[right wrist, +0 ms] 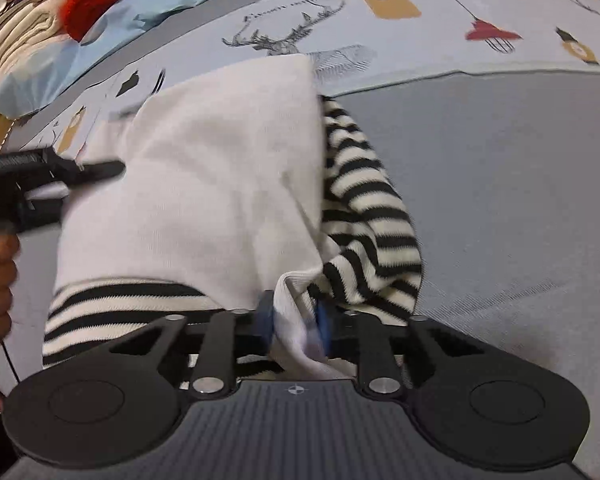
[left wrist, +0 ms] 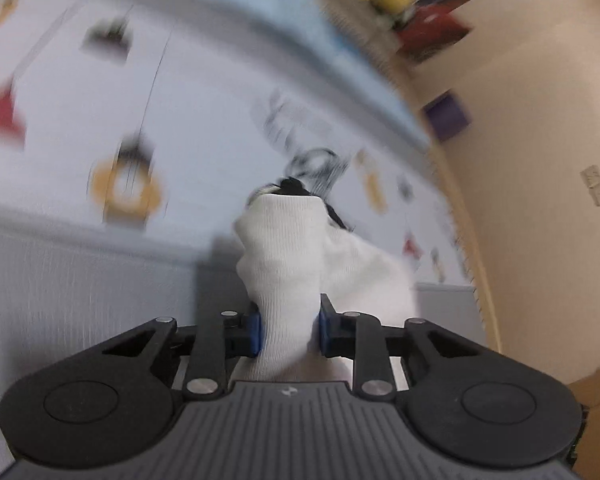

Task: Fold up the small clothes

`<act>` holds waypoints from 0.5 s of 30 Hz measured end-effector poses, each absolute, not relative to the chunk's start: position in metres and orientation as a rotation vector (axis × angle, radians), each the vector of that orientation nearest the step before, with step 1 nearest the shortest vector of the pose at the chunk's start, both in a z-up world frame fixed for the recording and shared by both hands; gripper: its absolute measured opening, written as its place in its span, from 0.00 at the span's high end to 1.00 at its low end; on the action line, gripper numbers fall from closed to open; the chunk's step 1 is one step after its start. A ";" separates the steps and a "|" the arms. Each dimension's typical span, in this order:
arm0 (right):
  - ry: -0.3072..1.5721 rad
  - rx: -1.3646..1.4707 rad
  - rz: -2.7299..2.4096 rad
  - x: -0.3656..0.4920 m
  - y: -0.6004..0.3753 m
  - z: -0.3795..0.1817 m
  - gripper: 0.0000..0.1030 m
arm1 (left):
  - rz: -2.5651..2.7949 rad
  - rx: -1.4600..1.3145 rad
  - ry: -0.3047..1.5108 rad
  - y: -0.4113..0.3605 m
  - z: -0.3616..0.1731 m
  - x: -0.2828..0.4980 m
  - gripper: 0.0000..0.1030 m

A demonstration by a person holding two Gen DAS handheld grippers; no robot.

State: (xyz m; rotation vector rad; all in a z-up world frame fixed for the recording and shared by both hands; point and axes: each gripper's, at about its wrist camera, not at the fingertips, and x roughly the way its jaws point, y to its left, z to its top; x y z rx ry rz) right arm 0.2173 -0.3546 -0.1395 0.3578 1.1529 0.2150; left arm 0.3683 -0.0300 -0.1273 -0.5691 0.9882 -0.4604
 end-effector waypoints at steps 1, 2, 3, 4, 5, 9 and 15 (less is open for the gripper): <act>1.138 0.364 0.220 0.220 -0.352 -0.137 0.84 | -0.453 -0.554 0.952 -0.026 -0.118 0.369 0.73; 1.118 0.385 0.228 0.223 -0.349 -0.134 0.87 | -0.440 -0.529 0.913 -0.021 -0.108 0.369 0.73; 1.093 0.412 0.236 0.227 -0.346 -0.131 0.91 | -0.427 -0.512 0.875 -0.014 -0.099 0.370 0.72; 1.064 0.441 0.246 0.231 -0.342 -0.128 0.91 | -0.416 -0.511 0.850 -0.006 -0.094 0.372 0.72; 1.035 0.461 0.254 0.233 -0.339 -0.124 0.91 | -0.400 -0.515 0.829 0.003 -0.090 0.373 0.70; 0.947 0.482 0.281 0.243 -0.316 -0.111 0.92 | -0.227 -0.518 0.787 0.033 -0.088 0.372 0.51; 0.958 0.429 0.242 0.253 -0.295 -0.113 0.92 | -0.328 -0.358 0.739 0.031 -0.061 0.337 0.51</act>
